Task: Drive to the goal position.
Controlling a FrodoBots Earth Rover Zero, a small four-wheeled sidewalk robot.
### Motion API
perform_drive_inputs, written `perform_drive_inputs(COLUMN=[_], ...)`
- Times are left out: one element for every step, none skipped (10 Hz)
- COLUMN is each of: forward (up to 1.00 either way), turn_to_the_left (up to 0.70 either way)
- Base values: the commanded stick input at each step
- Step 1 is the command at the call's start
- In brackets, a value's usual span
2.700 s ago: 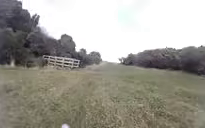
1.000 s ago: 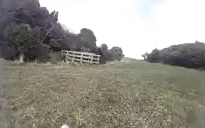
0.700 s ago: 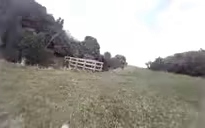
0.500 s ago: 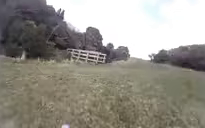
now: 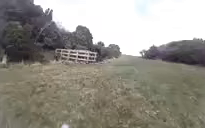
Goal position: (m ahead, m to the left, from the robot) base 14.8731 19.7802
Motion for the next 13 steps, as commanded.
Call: perform_drive_inputs(forward=[1.0,1.0,1.0,1.0,1.0,1.0,1.0,1.0,1.0,1.0,1.0,1.0,1.0], turn_to_the_left=[0.0,0.0,0.0,0.0,0.0,0.0,0.0,-0.08,-0.16,-0.15,-0.06,-0.01,-0.02])
